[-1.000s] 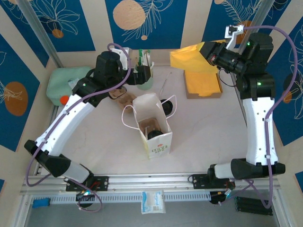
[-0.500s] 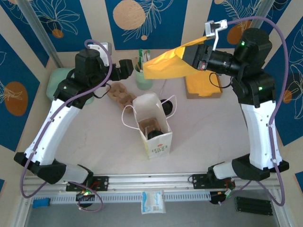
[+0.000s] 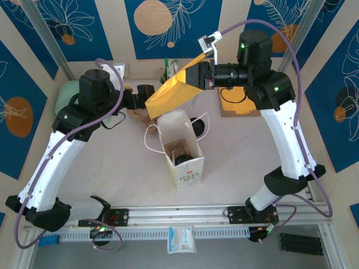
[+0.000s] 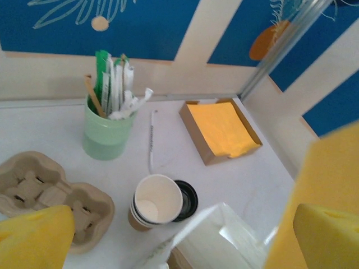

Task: Pack the takeout coffee

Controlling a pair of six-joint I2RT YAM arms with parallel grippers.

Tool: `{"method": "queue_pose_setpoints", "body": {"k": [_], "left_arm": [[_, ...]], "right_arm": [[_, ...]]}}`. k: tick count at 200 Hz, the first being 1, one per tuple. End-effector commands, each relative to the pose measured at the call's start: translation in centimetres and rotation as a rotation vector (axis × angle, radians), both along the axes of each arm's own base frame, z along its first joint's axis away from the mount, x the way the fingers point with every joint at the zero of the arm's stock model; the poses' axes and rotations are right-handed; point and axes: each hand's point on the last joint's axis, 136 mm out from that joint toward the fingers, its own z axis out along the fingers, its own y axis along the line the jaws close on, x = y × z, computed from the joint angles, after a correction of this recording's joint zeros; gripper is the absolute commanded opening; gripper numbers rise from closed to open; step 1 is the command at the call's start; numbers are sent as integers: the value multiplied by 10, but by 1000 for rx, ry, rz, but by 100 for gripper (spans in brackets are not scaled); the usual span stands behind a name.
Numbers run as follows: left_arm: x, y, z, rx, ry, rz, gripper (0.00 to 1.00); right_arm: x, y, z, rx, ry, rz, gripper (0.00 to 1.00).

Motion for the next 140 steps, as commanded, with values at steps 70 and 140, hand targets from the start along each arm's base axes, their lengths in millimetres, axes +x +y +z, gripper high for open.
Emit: {"method": "queue_pose_setpoints", "body": {"k": [70,140], "left_arm": [[-48,-30,-14,-94,94,-216,99],[-64,-46,-27,-100,124,-273,99]], "right_arm": [[-24,18,-29,-52,88,102,0],[-26,22,-58,-80,152,101,0]]}}
